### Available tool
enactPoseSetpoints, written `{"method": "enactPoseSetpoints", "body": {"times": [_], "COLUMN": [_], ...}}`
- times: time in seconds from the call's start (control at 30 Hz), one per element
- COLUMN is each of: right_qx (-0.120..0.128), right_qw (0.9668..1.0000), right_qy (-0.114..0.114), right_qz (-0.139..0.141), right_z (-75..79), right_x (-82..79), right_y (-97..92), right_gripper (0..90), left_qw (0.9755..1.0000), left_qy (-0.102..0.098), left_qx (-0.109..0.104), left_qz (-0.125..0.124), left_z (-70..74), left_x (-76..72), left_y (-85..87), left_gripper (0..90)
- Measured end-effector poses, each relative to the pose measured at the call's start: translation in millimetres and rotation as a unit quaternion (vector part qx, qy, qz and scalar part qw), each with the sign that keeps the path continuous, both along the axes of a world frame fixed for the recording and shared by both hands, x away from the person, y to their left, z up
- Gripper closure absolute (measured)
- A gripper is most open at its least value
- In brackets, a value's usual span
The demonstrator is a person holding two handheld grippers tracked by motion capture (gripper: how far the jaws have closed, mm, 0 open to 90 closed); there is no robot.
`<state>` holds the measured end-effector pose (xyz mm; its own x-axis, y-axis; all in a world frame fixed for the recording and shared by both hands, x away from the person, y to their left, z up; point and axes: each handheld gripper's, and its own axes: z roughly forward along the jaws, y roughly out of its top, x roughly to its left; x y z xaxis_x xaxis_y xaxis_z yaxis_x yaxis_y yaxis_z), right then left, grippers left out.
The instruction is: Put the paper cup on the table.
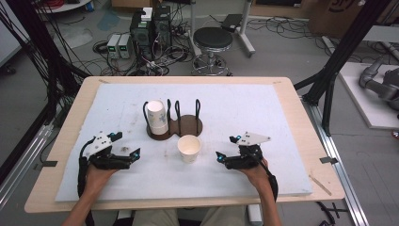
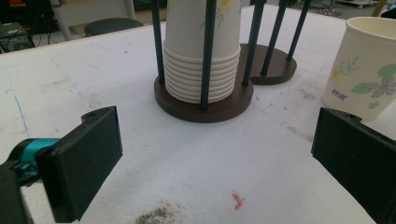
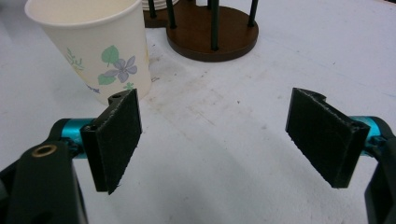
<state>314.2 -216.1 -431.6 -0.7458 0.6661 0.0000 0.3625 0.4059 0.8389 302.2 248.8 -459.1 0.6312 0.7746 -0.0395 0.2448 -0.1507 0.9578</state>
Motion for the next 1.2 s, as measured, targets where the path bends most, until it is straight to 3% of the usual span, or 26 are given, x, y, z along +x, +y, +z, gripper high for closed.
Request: {"method": "enactPoseSetpoints", "body": {"times": [0.63,0.9,1.2], "right_qx": [0.027,0.037,0.032], "right_qw": [0.9987,0.9980,0.9982], "right_qy": [-0.030,-0.031,-0.030], "right_qz": [-0.031,-0.040,-0.042], "right_z": [-8.2,-10.1,-11.8], "right_x": [1.3,-1.1,0.0], "right_y": [-11.7,-14.6,-14.0], "right_gripper": [18.8,18.8,18.8], "left_qw": [1.0000,1.0000,1.0000], "left_qy": [-0.003,0.000,0.000], "left_qx": [0.000,-0.002,0.000], "left_qz": [0.001,0.005,0.004], "left_z": [0.0,-0.1,0.0], "left_x": [-0.9,-0.3,-0.4], "left_y": [0.5,0.7,0.4], "left_gripper": [1.8,1.8,1.8]}}
